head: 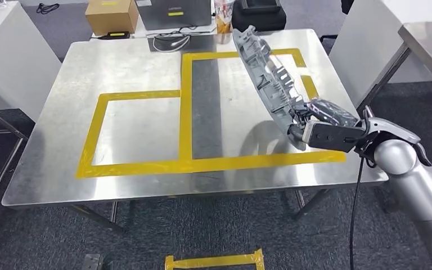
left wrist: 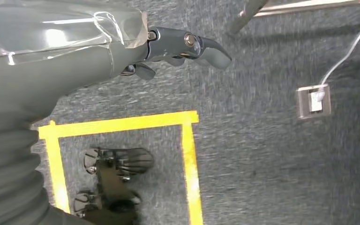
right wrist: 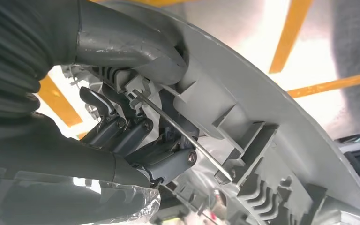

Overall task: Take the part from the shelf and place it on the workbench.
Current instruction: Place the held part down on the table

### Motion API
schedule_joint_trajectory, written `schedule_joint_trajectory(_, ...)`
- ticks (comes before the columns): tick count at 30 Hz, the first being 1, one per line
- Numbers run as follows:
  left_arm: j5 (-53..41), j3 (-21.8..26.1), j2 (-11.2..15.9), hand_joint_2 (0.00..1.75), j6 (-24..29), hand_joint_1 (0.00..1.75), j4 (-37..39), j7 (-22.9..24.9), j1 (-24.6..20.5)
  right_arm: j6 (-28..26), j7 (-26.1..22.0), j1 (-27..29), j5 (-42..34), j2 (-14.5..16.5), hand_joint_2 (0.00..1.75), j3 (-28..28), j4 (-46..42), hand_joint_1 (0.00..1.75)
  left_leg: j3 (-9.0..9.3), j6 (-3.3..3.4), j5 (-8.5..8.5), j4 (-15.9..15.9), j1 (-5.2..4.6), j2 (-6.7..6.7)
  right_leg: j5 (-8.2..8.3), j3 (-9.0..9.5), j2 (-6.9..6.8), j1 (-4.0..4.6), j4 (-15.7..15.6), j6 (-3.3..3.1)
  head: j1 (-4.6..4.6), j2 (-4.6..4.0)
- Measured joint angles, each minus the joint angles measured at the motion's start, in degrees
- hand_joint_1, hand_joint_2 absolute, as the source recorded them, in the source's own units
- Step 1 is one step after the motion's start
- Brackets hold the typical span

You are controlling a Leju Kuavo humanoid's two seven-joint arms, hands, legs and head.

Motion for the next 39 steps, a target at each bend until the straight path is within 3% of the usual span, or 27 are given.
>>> schedule_joint_trajectory(3, 0.76, -0.14, -0.45, 1.75, 0.66, 0.00, -0.01, -0.03, -0.13, 0.20, -0.20, 0.11, -0.17, 0.06, 1.75, 0.82, 0.58, 1.66, 1.78, -0.03, -0.44, -1.77, 0.23, -0.26, -3.43, -4.92, -0.21, 0.16, 9.48, -0.68, 0.27, 0.00)
schedule_joint_trajectory(4, 1.00, -0.14, -0.63, 1.75, 0.82, 0.00, -0.01, -0.03, 0.00, 0.23, -0.24, 0.35, -0.19, 0.07, 1.75, 1.18, 0.80, 1.66, 2.15, -0.15, -0.76, -1.74, 0.20, -0.32, -3.55, -6.18, -0.22, 0.14, 11.57, -0.45, 0.27, 0.00)
schedule_joint_trajectory(5, 1.25, -0.14, -0.79, 1.75, 0.98, 0.00, 0.00, -0.03, 0.13, 0.27, -0.21, 0.54, -0.20, 0.05, 1.75, 1.56, 0.98, 1.66, 2.52, -0.30, -1.12, -1.63, 0.23, -0.40, -2.57, -6.63, -0.23, 0.06, 11.62, 0.11, 0.27, 0.00)
schedule_joint_trajectory(7, 1.56, -0.14, -0.99, 1.75, 1.17, 0.00, -0.03, -0.03, 0.28, 0.32, -0.11, 0.71, -0.23, -0.14, 1.75, 2.18, 1.20, 1.66, 2.94, -0.85, -2.07, -0.81, 0.39, -0.59, 1.90, -5.16, -0.44, -0.28, 5.85, 1.74, 0.30, 0.00)
schedule_joint_trajectory(8, 1.64, -0.14, -1.01, 1.75, 1.23, 0.00, -0.07, -0.03, 0.32, 0.34, -0.07, 0.67, -0.26, -0.26, 1.75, 2.39, 1.28, 1.66, 2.80, -1.27, -2.64, -0.12, 0.35, -0.68, 3.69, -3.92, -0.65, -0.33, 2.49, 2.31, 0.33, 0.00)
schedule_joint_trajectory(9, 1.66, -0.14, -0.99, 1.75, 1.29, 0.00, -0.11, -0.03, 0.35, 0.35, -0.07, 0.59, -0.30, -0.37, 1.75, 2.52, 1.33, 1.66, 2.41, -1.67, -3.18, 0.85, 0.29, -0.71, 4.70, -3.04, -0.75, -0.36, -0.02, 2.36, 0.33, 0.00)
schedule_joint_trajectory(13, 1.76, -0.16, -0.85, 1.75, 1.39, 0.00, -0.45, -0.04, 0.49, 0.24, -0.10, 0.14, -0.63, -0.68, 1.75, 2.56, 1.31, 1.66, 1.14, -2.69, -4.48, 2.94, 0.21, -0.56, 4.03, -2.78, -0.55, -0.26, -0.64, 0.78, 0.12, 0.00)
schedule_joint_trajectory(15, 1.82, -0.25, -0.83, 1.75, 1.38, 0.00, -0.60, -0.04, 0.44, 0.05, -0.01, 0.07, -0.65, -0.86, 1.75, 2.49, 1.31, 1.66, 0.00, -3.42, -6.10, 5.26, 0.48, -0.26, 3.79, -2.52, -0.48, -0.53, -0.64, 0.22, 0.02, 0.00)
schedule_joint_trajectory(18, 2.16, -0.34, -0.80, 1.75, 1.38, 0.00, -0.66, -0.04, 0.49, -1.73, 0.79, 0.28, 0.63, -0.98, 1.75, 2.40, 1.31, 1.66, -5.15, -4.61, -10.57, 15.78, 1.15, 0.20, 3.39, -1.95, -0.42, -0.56, -0.67, -0.40, -0.10, 0.00)
schedule_joint_trajectory(19, 2.30, -0.36, -0.80, 1.75, 1.38, 0.00, -0.68, -0.04, 0.53, -2.77, 1.24, 0.37, 1.59, -0.98, 1.75, 2.35, 1.31, 1.66, -6.83, -4.74, -11.12, 18.71, 1.33, 0.26, 3.27, -1.76, -0.39, -0.54, -0.67, -0.55, -0.10, 0.00)
schedule_joint_trajectory(20, 2.40, -0.38, -0.82, 1.75, 1.39, 0.00, -0.74, -0.04, 0.57, -3.83, 1.69, 0.45, 2.61, -0.98, 1.75, 2.28, 1.31, 1.66, -7.69, -4.73, -10.49, 19.67, 1.43, 0.28, 3.13, -1.52, -0.34, -0.53, -0.66, -0.63, -0.11, 0.00)
schedule_joint_trajectory(21, 2.52, -0.39, -0.83, 1.75, 1.40, 0.00, -0.84, -0.04, 0.62, -4.76, 2.09, 0.47, 3.51, -0.98, 1.75, 2.15, 1.31, 1.66, -7.52, -4.58, -8.67, 18.31, 1.48, 0.28, 2.95, -1.22, -0.30, -0.52, -0.66, -0.66, -0.10, 0.00)
schedule_joint_trajectory(23, 2.69, -0.41, -0.80, 1.75, 1.43, 0.00, -1.08, -0.04, 0.73, -6.11, 2.62, 0.34, 4.59, -0.99, 1.75, 1.70, 1.31, 1.66, -4.95, -3.94, -3.63, 11.17, 1.42, 0.20, 2.55, -0.54, -0.21, -0.52, -0.72, -0.54, -0.08, 0.00)
schedule_joint_trajectory(24, 2.73, -0.41, -0.76, 1.75, 1.45, 0.00, -1.16, -0.04, 0.77, -6.53, 2.69, 0.16, 4.75, -0.98, 1.75, 1.44, 1.32, 1.66, -3.53, -3.55, -1.91, 7.89, 1.25, 0.12, 2.42, -0.33, -0.15, -0.40, -0.79, -0.43, -0.05, 0.00)
schedule_joint_trajectory(25, 2.74, -0.42, -0.73, 1.75, 1.47, 0.00, -1.23, -0.04, 0.81, -6.87, 2.73, 0.03, 4.84, -0.97, 1.75, 1.22, 1.32, 1.66, -2.59, -3.19, -1.13, 5.84, 1.07, 0.07, 2.36, -0.27, -0.09, -0.34, -0.88, -0.28, -0.07, 0.00)
schedule_joint_trajectory(28, 2.75, -0.44, -0.68, 1.75, 1.58, 0.00, -1.77, 0.10, 0.84, -7.90, 2.51, 0.12, 5.01, -0.95, 1.75, 0.12, 1.33, 1.66, -1.65, -2.32, -1.59, 4.03, 0.74, 0.15, 2.40, -0.46, -0.02, -0.26, -1.27, 0.54, -0.19, 0.00)
schedule_joint_trajectory(30, 2.75, -0.48, -0.75, 1.75, 1.63, 0.00, -2.22, 0.20, 0.77, -8.10, 1.90, 0.41, 5.07, -0.98, 0.87, -0.81, 1.44, 0.83, -0.77, -1.67, -1.52, 2.28, 0.88, 0.18, 1.63, -1.31, -0.30, -0.19, 0.06, 0.75, -0.04, 0.00)
schedule_joint_trajectory(32, 2.74, -0.52, -0.85, 1.75, 1.66, 0.00, -2.40, 0.27, 0.78, -8.08, 1.14, 0.59, 5.16, -0.96, 0.00, -1.34, 1.68, 0.00, -0.22, -1.16, -1.33, 1.34, 0.81, 0.09, -0.74, -4.33, -0.52, -0.08, 5.90, 0.14, 0.08, 0.00)
schedule_joint_trajectory(34, 2.76, -0.52, -0.90, 1.75, 1.76, 0.00, -2.43, 0.33, 0.92, -8.07, 0.58, 0.82, 5.21, -0.74, 0.00, -1.55, 1.95, 0.00, -0.06, -0.84, -1.45, 1.36, 0.46, 0.00, -2.90, -8.32, -0.51, 0.04, 13.25, -0.25, 0.06, 0.00)
schedule_joint_trajectory(35, 2.79, -0.52, -0.94, 1.75, 1.87, 0.00, -2.45, 0.35, 1.02, -8.06, 0.44, 0.94, 5.21, -0.56, 0.00, -1.60, 2.05, 0.00, 0.09, -0.75, -1.57, 1.40, 0.28, -0.03, -2.86, -9.39, -0.52, 0.07, 14.78, -0.08, 0.05, 0.00)
schedule_joint_trajectory(36, 2.82, -0.52, -0.97, 1.31, 1.97, 0.00, -2.48, 0.35, 1.08, -8.06, 0.34, 1.01, 5.21, -0.38, 0.00, -1.63, 2.13, 0.00, 0.26, -0.70, -1.73, 1.49, 0.15, -0.06, -1.90, -9.40, -0.53, 0.09, 14.15, 0.26, 0.05, 0.00)
schedule_joint_trajectory(38, 2.85, -0.51, -1.04, 0.44, 2.13, 0.00, -2.60, 0.34, 1.14, -8.06, 0.26, 0.85, 5.21, -0.03, 0.00, -1.75, 2.18, 0.00, 0.60, -0.85, -2.20, 1.91, -0.02, -0.13, 1.87, -6.41, -0.64, 0.10, 6.96, 0.98, 0.06, 0.00)
schedule_joint_trajectory(39, 2.86, -0.50, -1.06, 0.00, 2.15, 0.00, -2.67, 0.34, 1.15, -8.06, 0.24, 0.66, 5.21, 0.10, 0.00, -1.82, 2.17, 0.00, 0.59, -1.05, -2.55, 2.35, -0.21, -0.17, 3.37, -4.65, -0.70, 0.22, 3.18, 1.00, 0.05, 0.00)
